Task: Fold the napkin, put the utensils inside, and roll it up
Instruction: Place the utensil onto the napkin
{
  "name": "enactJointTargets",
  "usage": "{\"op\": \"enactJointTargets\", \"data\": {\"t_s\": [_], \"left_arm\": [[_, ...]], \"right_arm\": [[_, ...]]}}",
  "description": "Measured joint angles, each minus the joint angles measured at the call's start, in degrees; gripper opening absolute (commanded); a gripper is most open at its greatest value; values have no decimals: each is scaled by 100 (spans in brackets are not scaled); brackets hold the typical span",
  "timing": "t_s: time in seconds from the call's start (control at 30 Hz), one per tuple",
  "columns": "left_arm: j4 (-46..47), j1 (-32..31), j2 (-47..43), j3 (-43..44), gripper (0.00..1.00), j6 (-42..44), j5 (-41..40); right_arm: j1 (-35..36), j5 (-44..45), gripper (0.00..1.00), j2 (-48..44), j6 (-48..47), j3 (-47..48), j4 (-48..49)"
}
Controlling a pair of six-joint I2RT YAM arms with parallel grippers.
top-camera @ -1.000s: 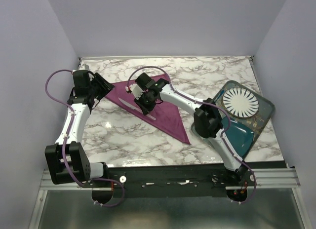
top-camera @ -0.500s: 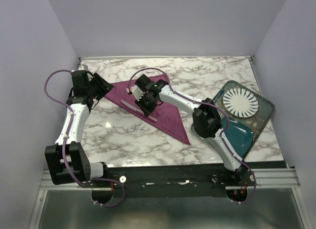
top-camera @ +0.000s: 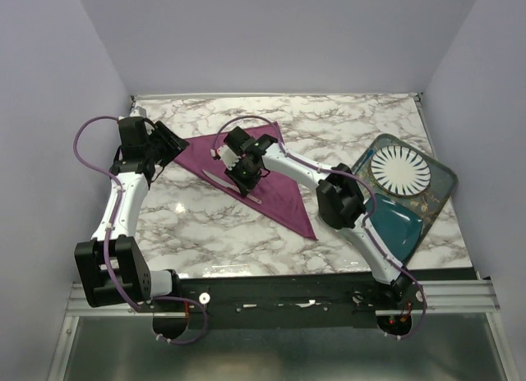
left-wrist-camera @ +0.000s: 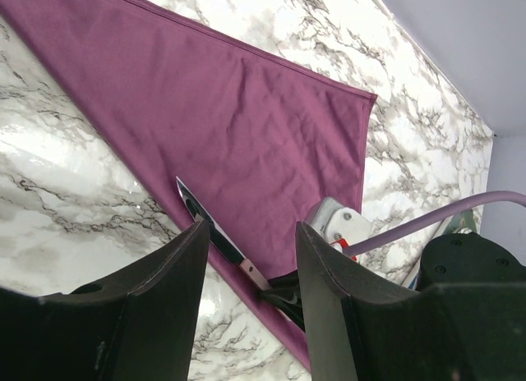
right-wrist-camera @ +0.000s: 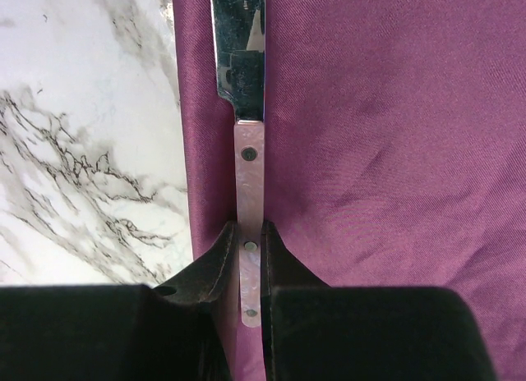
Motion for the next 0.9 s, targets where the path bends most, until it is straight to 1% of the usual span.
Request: {"op": "enactJointTargets", "data": {"t_s": [0.43,0.8,0.9], "left_arm": [[2,9,0,0,55,4,17],[4,11,0,0,55,22,31],[2,11,0,0,55,24,33]], "right_arm": [[0,-2,19,61,251,140,-13],[0,0,21,142,319,203,-15],[0,0,23,153,317,227,-15]]}}
